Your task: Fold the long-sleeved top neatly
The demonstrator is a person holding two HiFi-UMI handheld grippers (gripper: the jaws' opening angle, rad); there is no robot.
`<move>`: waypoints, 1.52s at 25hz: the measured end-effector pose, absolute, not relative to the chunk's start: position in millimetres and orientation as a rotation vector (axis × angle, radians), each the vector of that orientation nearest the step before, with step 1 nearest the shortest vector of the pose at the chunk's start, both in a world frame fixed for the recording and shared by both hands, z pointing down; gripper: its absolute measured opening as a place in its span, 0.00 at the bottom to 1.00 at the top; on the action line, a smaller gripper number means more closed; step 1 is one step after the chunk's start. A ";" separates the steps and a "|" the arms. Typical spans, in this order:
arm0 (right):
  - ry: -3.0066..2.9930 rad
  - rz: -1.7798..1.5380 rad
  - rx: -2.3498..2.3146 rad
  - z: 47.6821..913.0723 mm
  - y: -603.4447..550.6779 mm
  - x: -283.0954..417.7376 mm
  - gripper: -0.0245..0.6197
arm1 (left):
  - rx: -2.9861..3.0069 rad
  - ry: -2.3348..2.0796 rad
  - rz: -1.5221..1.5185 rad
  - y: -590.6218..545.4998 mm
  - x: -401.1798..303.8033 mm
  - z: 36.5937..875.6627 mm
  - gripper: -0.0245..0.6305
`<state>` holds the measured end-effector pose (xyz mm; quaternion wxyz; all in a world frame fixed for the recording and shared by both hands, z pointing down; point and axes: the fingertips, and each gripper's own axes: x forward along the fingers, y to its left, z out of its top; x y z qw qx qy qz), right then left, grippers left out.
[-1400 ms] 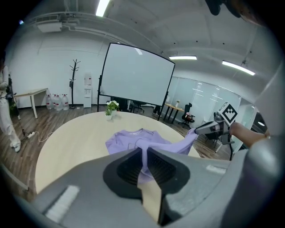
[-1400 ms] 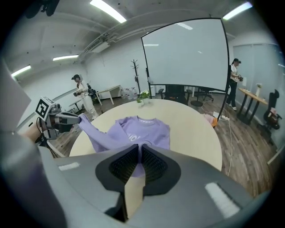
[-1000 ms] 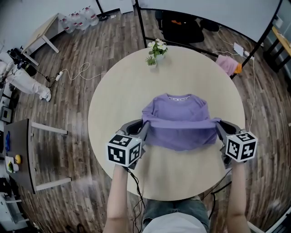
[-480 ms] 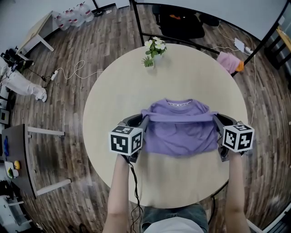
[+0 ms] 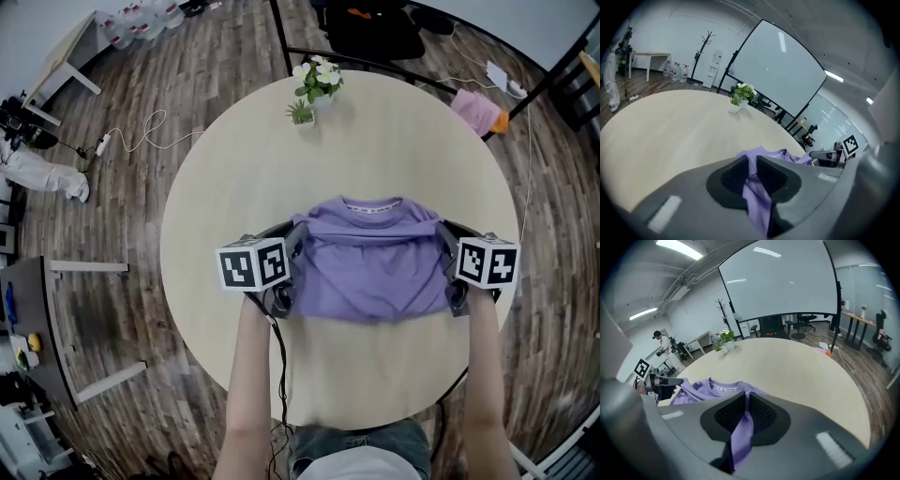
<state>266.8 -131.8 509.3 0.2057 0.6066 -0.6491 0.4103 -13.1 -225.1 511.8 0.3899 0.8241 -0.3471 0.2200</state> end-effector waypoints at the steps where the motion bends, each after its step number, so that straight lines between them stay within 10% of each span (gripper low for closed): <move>1: -1.806 1.155 1.689 512.7 -135.1 267.5 0.13 | 2.087 -0.882 0.555 -229.8 -12.2 513.8 0.13; 29: -1.949 0.800 1.363 537.1 -154.8 271.6 0.39 | 2.448 -0.689 0.997 -249.6 -5.7 518.9 0.37; 35: -1.900 0.763 1.280 557.7 -160.4 262.5 0.24 | 2.547 -0.567 1.179 -237.1 20.7 534.0 0.35; 38: -1.929 0.802 1.324 552.5 -159.3 266.2 0.11 | 2.589 -0.604 1.233 -243.1 21.3 539.2 0.08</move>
